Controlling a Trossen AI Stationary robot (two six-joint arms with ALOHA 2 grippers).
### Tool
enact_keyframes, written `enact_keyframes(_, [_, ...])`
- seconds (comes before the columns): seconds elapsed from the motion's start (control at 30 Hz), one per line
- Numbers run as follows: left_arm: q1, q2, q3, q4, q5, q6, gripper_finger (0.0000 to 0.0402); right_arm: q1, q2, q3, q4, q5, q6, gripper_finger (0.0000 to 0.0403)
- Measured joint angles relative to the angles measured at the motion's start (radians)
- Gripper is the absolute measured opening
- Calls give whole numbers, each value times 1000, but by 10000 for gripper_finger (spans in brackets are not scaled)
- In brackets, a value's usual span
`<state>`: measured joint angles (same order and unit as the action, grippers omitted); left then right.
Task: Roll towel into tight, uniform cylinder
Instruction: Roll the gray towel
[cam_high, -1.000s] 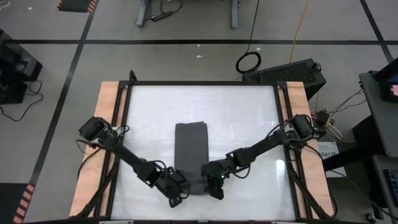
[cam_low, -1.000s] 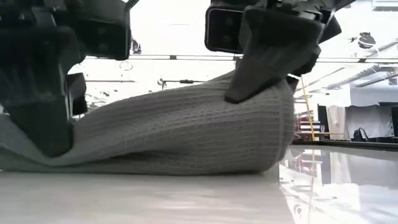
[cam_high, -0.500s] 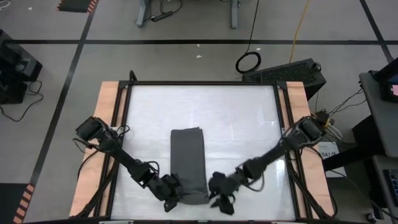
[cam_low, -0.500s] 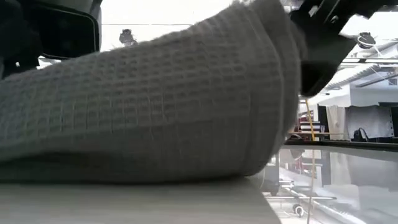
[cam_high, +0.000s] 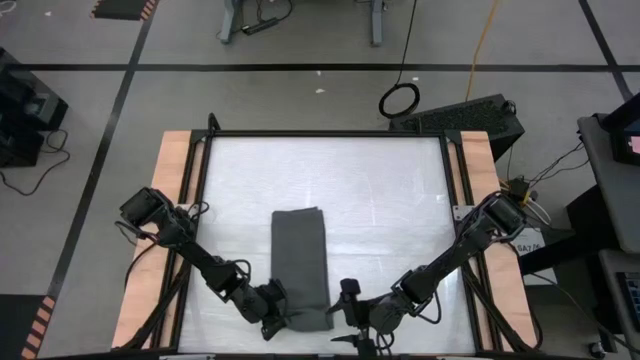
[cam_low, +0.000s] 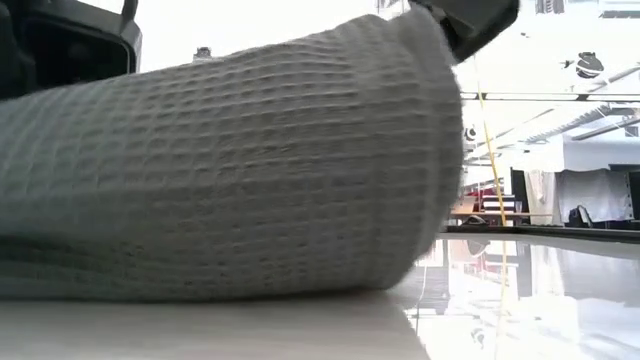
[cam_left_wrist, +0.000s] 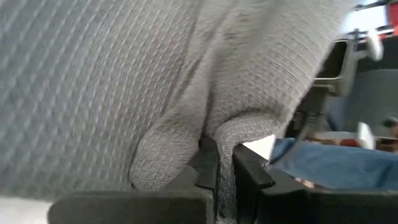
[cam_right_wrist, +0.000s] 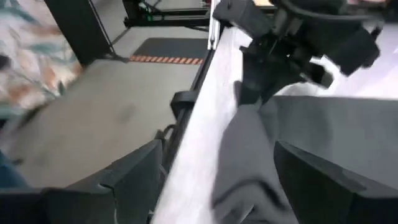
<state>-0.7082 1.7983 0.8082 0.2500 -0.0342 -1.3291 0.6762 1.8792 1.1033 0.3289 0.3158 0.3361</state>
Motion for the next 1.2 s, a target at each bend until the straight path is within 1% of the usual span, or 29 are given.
enact_keyframes(0.17, [1,0,1,68,54,-31,25,-2,6,28,-54,87,-144,299])
enact_keyframes(0.27, [3,0,0,66,67,-56,25,-10,6,38,-63,97,-163,298])
enact_keyframes(0.47, [3,0,1,45,17,-78,25,6,56,38,-79,73,-55,297])
enact_keyframes(0.6, [-1,-1,1,17,6,-61,25,28,85,38,-89,134,79,287])
enact_keyframes(0.7, [-2,-1,1,11,6,-55,25,27,93,38,-78,188,126,256])
enact_keyframes(0.83, [-1,-1,2,6,5,-50,25,-10,118,38,-57,173,133,186])
enact_keyframes(0.9, [-1,-1,2,5,5,-54,25,-32,130,38,-37,147,130,145])
enact_keyframes(1.0, [-3,-1,2,12,5,-86,33,-67,148,38,7,71,127,83])
enact_keyframes(1.1, [-10,-12,2,16,17,-128,72,-96,151,37,1,1,132,24])
enact_keyframes(1.13, [-14,-22,2,11,26,-144,91,-103,150,38,0,-8,133,13])
enact_keyframes(1.2, [-16,-50,2,-19,41,-178,134,-117,150,38,-5,-17,135,10])
